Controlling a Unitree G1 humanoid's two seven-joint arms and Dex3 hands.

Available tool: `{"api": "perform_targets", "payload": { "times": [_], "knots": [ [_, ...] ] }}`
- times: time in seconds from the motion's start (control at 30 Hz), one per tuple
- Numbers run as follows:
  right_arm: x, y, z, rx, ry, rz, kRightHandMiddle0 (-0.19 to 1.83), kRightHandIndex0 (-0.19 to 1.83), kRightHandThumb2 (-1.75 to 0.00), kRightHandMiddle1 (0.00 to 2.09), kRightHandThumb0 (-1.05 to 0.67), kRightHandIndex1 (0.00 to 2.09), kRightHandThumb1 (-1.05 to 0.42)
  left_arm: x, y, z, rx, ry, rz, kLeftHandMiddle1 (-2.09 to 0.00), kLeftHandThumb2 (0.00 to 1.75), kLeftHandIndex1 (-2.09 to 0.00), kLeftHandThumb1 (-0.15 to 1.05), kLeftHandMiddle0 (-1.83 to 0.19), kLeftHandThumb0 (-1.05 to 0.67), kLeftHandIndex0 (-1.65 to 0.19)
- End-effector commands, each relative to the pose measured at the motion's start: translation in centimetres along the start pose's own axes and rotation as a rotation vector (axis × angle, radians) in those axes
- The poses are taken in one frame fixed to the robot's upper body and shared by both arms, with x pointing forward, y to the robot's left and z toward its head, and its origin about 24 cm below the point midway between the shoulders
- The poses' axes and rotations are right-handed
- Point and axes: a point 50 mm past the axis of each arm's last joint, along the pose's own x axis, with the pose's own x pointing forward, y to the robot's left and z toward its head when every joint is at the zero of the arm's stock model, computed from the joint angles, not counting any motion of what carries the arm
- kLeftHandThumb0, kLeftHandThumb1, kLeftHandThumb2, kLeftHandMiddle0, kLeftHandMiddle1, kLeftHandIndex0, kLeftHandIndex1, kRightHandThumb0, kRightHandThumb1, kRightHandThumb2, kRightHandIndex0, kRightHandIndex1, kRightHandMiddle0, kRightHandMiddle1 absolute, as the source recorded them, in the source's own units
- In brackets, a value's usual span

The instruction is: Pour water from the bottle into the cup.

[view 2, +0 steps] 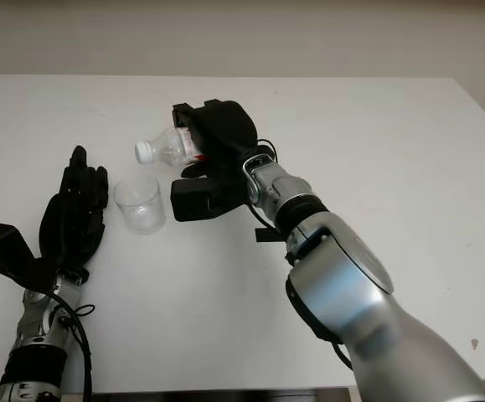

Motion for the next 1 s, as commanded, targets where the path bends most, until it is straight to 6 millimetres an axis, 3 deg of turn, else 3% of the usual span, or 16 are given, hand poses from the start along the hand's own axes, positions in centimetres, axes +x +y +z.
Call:
{"api": "perform_targets", "payload": {
  "times": [0.0, 0.13, 0.2, 0.37, 0.7, 0.97],
  "knots": [
    [1.1, -2.0, 0.1, -0.080, -0.025, -0.076, 0.54, 1.17, -0.20, 2.09, -0.39, 2.09, -1.05, -0.7, -0.2, -1.5, -0.016, 0.056, 0.009, -0.06, 0.40, -0.05, 1.05, 0.13, -0.74, 0.16],
    [1.3, -2.3, 0.4, -0.168, -0.047, -0.109, 0.39, 1.06, -0.13, 2.09, -0.41, 2.09, -1.05, -0.8, -0.2, -1.6, -0.023, 0.052, 0.011, -0.06, 0.41, -0.06, 1.05, 0.13, -0.73, 0.15],
    [1.3, -2.4, 0.4, -0.183, -0.055, -0.124, 0.32, 1.06, -0.08, 1.92, -0.45, 2.09, -1.03, -0.8, -0.2, -1.7, -0.027, 0.056, 0.014, -0.05, 0.39, -0.06, 1.05, 0.13, -0.74, 0.16],
    [1.4, -2.5, 0.7, -0.192, -0.065, -0.137, 0.34, 1.06, -0.06, 1.82, -0.48, 2.09, -1.04, -0.9, -0.4, -1.9, -0.043, 0.054, 0.021, -0.05, 0.38, -0.05, 1.05, 0.14, -0.73, 0.16],
    [1.4, -2.8, 1.1, -0.159, -0.096, -0.167, 0.33, 1.14, -0.10, 2.08, -0.42, 2.09, -1.05, -0.7, -0.5, -2.2, -0.052, 0.061, 0.027, -0.05, 0.40, -0.05, 1.05, 0.15, -0.72, 0.17],
    [1.4, -2.8, 1.2, -0.181, -0.117, -0.163, 0.27, 1.13, -0.08, 2.05, -0.46, 2.09, -1.05, -0.7, -0.6, -2.3, -0.037, 0.058, 0.022, -0.05, 0.41, -0.04, 1.05, 0.16, -0.73, 0.18]
  ]
}}
